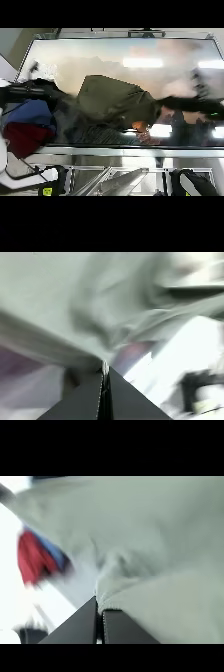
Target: Fold the shirts.
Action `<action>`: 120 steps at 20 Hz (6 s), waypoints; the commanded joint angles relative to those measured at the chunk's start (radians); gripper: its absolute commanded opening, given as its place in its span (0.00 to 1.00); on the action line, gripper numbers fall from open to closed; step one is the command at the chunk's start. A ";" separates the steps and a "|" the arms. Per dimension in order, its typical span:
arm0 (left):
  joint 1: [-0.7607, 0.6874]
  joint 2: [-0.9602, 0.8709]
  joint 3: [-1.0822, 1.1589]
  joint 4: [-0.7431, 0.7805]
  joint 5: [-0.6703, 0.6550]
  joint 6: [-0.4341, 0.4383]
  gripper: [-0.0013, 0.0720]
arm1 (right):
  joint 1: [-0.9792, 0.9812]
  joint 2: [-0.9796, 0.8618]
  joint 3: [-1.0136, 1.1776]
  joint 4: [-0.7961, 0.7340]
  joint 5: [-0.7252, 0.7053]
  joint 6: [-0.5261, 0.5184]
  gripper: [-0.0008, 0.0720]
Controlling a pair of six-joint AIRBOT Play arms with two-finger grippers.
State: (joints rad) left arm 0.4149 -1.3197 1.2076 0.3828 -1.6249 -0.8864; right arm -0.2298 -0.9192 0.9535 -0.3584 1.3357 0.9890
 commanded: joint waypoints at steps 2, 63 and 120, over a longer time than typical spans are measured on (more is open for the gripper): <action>0.213 0.313 0.001 -0.914 -0.170 0.037 0.04 | -0.248 0.222 0.407 0.206 0.076 0.034 0.05; -0.115 -0.119 -0.438 0.767 0.336 -0.437 0.96 | -0.356 0.046 -0.404 -0.728 -0.092 0.493 0.68; -0.244 -0.644 0.436 0.565 0.320 -0.390 0.19 | -0.094 -0.695 0.161 -0.286 -0.378 0.079 0.17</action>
State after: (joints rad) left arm 0.1745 -1.9476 1.6196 0.9112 -1.3251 -1.2659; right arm -0.3256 -1.6070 1.0927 -0.6319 0.9661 1.0775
